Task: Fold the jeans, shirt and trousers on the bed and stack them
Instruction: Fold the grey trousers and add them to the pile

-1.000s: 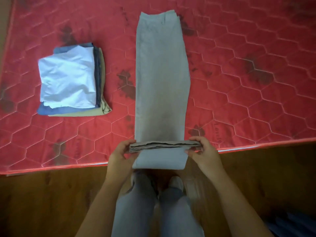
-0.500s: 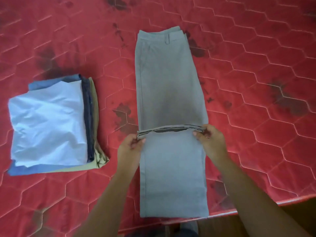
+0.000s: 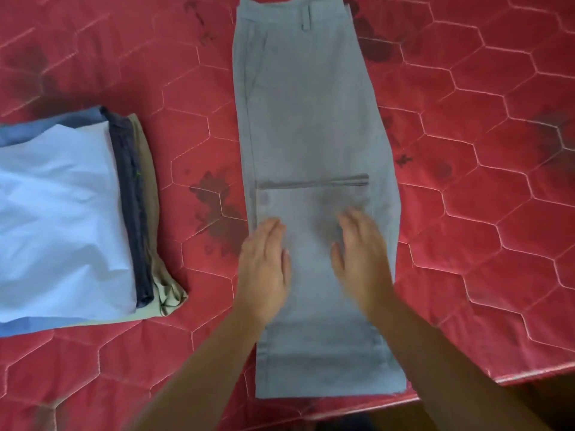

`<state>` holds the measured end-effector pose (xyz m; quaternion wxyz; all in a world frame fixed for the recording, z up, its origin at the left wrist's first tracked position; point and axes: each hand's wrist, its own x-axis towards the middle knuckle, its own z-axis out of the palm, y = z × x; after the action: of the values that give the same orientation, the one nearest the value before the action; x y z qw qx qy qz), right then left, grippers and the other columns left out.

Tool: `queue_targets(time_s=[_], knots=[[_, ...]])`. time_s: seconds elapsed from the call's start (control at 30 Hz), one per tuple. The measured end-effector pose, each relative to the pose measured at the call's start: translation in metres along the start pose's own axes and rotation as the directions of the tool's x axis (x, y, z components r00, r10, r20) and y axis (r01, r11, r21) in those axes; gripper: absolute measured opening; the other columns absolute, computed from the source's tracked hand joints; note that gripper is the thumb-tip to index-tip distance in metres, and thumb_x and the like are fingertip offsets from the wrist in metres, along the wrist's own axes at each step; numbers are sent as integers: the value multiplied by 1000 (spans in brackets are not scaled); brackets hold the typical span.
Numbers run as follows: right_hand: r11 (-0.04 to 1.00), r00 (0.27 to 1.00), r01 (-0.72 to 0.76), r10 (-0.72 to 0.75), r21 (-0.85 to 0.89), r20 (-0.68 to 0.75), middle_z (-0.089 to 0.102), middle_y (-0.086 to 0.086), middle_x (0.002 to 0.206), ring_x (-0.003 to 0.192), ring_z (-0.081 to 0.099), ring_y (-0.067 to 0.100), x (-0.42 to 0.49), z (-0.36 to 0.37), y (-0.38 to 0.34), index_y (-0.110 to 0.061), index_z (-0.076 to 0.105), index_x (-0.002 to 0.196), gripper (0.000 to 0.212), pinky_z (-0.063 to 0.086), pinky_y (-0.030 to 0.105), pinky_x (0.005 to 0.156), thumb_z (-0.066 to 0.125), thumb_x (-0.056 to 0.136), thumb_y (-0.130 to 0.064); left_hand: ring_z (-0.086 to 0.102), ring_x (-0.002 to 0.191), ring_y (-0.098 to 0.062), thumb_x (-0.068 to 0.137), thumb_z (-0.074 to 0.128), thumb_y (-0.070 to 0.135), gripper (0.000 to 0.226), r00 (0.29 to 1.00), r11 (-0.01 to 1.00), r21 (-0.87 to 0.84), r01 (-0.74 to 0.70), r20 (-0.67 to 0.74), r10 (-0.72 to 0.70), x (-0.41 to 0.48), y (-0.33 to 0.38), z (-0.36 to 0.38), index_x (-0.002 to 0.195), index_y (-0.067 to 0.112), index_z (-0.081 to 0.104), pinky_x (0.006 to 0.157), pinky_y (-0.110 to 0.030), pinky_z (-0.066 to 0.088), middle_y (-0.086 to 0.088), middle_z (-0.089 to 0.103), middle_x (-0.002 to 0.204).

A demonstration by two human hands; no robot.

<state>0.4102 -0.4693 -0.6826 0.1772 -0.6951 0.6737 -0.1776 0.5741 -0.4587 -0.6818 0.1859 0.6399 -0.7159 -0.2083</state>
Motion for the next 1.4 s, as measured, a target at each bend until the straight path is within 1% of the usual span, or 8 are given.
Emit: queue_targets(time_s=[0.27,0.6,0.77,0.87,1.03,1.17,1.3,1.4], knots=[[914,937,271,-178,-303,299,27,-2,150,138,22,19,-56,17,60,-20,30,142,58,23,54,107,34,90,-45,-3,143,-10,92,29,36,56,973,942,326,-81,229,5,-76,-26,34,143,13,24,104,-56,14,1,17,152],[969,970,181,-148,-166,193,63,10,120,116,57,31,-123,4,1,-9,65,111,44,44,60,89,35,84,-24,56,116,-27,86,35,14,39,1000,986,164,-10,-18,13,-116,27,22,108,1,65,99,-57,28,-14,65,117],[939,942,228,-146,-258,302,29,0,151,140,21,19,-168,26,20,-16,32,142,52,9,44,115,27,94,-35,16,141,-14,96,22,33,48,984,942,336,28,159,-86,-170,6,46,140,18,34,101,-61,26,-3,35,148],[938,955,156,-64,-308,289,25,1,152,141,17,21,-175,16,44,-18,27,144,52,14,54,111,23,96,-37,8,143,-17,95,22,35,49,978,935,345,89,148,-148,-184,1,45,143,23,26,103,-56,16,-5,25,152],[989,974,-133,144,-68,175,38,17,144,132,37,35,-185,-13,57,-15,42,137,44,28,55,105,37,96,-29,25,137,-32,96,36,32,43,920,919,44,391,25,-392,-196,20,32,136,19,45,108,-40,19,-14,29,150],[799,880,-465,372,380,294,36,7,136,123,40,16,-183,-33,39,-19,42,136,48,30,21,104,57,90,-16,43,119,-15,92,51,11,34,804,729,-404,552,28,-594,-190,27,19,125,20,54,102,-27,33,-3,46,133],[666,813,-582,466,468,349,47,1,130,121,46,21,-175,-32,32,-29,44,128,48,42,46,103,63,85,-20,49,106,-11,91,53,6,25,723,512,-606,609,159,-672,-176,23,7,112,17,60,89,-20,43,5,53,118],[641,813,-581,486,502,320,52,-3,122,117,48,21,-174,-36,32,-23,50,123,42,44,43,101,63,85,-14,50,103,-12,91,51,2,25,741,497,-625,602,206,-639,-173,25,1,111,13,60,89,-23,43,3,54,114]])
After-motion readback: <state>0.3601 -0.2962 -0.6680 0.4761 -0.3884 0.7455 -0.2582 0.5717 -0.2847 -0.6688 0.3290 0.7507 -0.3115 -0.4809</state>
